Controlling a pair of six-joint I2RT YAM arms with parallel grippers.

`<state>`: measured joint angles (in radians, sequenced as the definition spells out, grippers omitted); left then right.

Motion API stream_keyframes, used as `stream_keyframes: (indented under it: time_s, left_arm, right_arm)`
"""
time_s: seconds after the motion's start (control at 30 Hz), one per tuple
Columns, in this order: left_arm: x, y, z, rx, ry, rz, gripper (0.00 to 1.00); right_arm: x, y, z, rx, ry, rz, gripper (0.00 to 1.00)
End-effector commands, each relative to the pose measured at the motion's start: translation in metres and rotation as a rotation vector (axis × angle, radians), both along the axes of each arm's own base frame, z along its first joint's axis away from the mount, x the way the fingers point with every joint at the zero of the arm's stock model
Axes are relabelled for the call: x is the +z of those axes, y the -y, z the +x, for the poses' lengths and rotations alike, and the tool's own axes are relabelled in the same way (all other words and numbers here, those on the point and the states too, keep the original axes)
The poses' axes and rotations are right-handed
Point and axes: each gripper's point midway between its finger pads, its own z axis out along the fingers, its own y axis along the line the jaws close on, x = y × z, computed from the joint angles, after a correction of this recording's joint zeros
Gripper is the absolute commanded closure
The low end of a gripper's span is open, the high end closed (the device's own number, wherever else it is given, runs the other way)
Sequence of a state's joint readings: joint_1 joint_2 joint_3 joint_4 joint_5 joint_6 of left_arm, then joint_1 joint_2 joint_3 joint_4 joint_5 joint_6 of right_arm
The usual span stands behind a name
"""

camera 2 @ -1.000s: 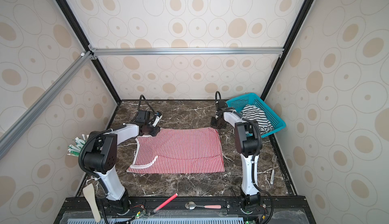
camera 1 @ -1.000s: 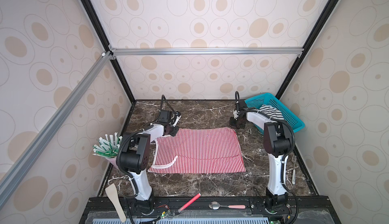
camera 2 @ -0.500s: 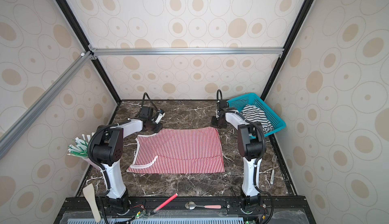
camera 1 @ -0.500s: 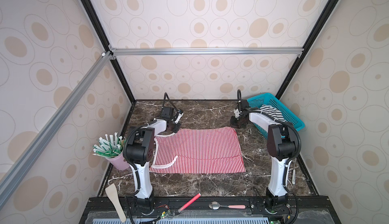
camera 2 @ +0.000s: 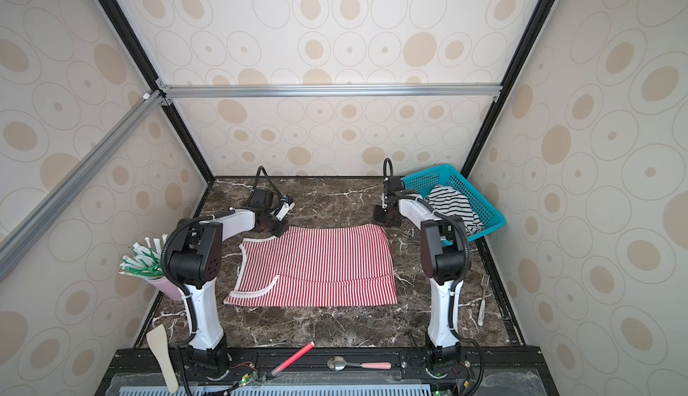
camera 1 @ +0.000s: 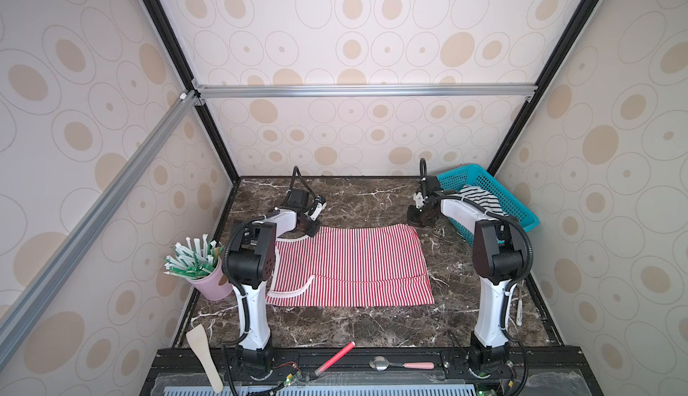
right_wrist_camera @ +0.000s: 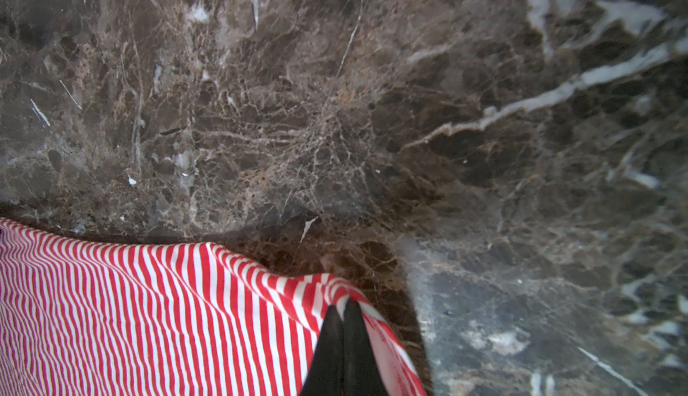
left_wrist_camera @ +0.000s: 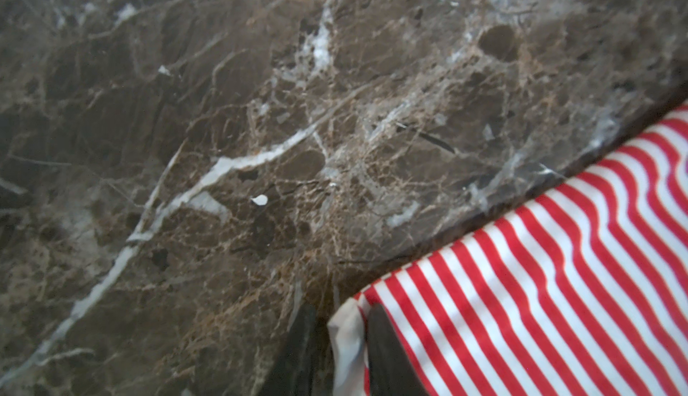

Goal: Fold and stack the tank tops

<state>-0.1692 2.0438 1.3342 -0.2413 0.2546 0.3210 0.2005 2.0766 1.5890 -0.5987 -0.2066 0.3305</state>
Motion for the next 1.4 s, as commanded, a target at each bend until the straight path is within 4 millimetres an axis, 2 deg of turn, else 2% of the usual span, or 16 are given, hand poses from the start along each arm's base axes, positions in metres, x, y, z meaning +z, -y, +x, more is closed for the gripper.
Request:
stream_keyframes:
  time_s: [0.0, 0.07, 0.2, 0.4, 0.73, 1.0, 1.2, 1.37]
  left_arm:
    - [0.005, 0.002, -0.001, -0.03, -0.009, -0.008, 0.92]
    - [0.012, 0.004, -0.002, -0.033, -0.005, -0.019, 1.0]
    - [0.032, 0.006, -0.005, -0.028, 0.023, -0.046, 1.0]
    - [0.062, 0.01, -0.023, -0.041, 0.075, -0.096, 1.0]
    - [0.078, 0.009, -0.064, -0.064, 0.096, -0.126, 1.0]
    - [0.066, -0.004, -0.111, -0.062, 0.1, -0.088, 1.0]
    - [0.048, -0.005, -0.143, -0.083, 0.051, -0.074, 1.0]
    - [0.035, -0.003, -0.162, -0.11, 0.03, -0.052, 1.0]
  right_arm:
    - [0.017, 0.003, -0.005, 0.007, 0.021, 0.001, 1.0]
    - [0.02, 0.004, -0.007, 0.006, 0.028, 0.0, 1.0]
    - [0.03, 0.011, -0.014, -0.016, 0.063, -0.017, 1.0]
    - [0.043, 0.012, -0.037, -0.019, 0.089, 0.012, 1.0]
    - [0.05, 0.017, -0.078, -0.027, 0.104, 0.042, 1.0]
    - [0.05, 0.025, -0.122, -0.046, 0.096, 0.053, 1.0]
    - [0.033, 0.03, -0.152, -0.054, 0.058, 0.054, 1.0]
    - [0.018, 0.035, -0.166, -0.065, 0.035, 0.039, 0.98]
